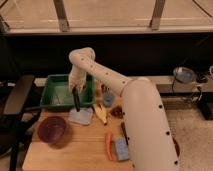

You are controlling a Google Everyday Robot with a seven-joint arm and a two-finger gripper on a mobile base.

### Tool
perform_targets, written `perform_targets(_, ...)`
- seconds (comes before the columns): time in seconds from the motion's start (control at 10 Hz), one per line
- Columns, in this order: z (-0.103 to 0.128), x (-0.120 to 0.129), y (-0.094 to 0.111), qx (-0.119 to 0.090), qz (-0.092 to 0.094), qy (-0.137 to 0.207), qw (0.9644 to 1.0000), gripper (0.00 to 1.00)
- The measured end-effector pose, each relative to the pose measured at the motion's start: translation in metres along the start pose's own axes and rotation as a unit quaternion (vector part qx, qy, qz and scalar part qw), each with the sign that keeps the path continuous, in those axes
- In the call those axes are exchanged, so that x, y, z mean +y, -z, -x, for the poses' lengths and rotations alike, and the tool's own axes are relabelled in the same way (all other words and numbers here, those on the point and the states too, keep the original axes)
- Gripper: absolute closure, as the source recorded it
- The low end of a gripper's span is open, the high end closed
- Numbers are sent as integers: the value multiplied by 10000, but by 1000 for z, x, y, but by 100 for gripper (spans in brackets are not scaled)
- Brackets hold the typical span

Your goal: Wipe tray with brush

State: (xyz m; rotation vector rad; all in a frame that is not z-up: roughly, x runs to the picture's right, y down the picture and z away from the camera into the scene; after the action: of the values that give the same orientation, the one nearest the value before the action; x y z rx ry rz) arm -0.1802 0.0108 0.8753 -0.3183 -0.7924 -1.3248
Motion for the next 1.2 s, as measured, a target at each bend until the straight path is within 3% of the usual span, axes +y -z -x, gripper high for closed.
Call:
perform_targets(0.2,-10,-8,-14,-104,-93,168,9998,100)
perform_targets(0.4,-15,-15,-26,-230,-69,339,9991,100)
perform_targets(0.7,-10,-33,-44,-446,-94,655,9968,100)
perform_targets(1.0,17,-24,-52,-723,19,660,9952,100)
perform_targets(1.2,22,-2,-45,-788,174,449,9957,100)
